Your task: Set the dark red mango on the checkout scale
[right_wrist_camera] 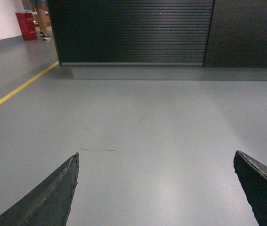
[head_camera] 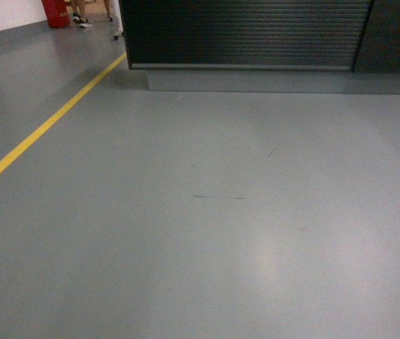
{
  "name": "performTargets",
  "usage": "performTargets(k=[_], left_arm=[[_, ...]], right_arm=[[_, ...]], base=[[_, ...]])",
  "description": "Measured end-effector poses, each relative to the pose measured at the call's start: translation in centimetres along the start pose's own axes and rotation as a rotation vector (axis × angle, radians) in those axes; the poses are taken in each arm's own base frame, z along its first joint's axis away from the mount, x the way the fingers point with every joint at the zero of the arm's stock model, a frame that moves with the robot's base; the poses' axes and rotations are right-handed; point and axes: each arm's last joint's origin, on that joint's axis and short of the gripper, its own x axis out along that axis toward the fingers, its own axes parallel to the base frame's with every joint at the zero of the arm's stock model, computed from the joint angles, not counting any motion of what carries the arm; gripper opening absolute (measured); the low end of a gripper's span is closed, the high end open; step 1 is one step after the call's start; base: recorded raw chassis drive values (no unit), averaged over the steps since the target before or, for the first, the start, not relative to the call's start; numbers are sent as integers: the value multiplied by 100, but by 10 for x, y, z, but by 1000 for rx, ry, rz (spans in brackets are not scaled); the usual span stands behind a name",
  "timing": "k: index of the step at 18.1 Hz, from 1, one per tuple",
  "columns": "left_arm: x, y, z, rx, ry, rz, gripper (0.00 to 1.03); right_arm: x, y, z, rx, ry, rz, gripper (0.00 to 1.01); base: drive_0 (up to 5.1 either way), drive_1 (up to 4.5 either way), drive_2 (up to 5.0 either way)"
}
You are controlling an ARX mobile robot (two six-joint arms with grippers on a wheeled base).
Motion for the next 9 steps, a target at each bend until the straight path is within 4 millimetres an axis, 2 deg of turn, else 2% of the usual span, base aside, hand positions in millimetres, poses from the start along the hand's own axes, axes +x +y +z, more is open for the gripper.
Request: performTargets(k=[9], left_arm=[[0, 0, 0, 0, 0, 0, 98]], right_arm=[[0, 0, 0, 0, 0, 0, 98]], base=[[0, 0, 0]])
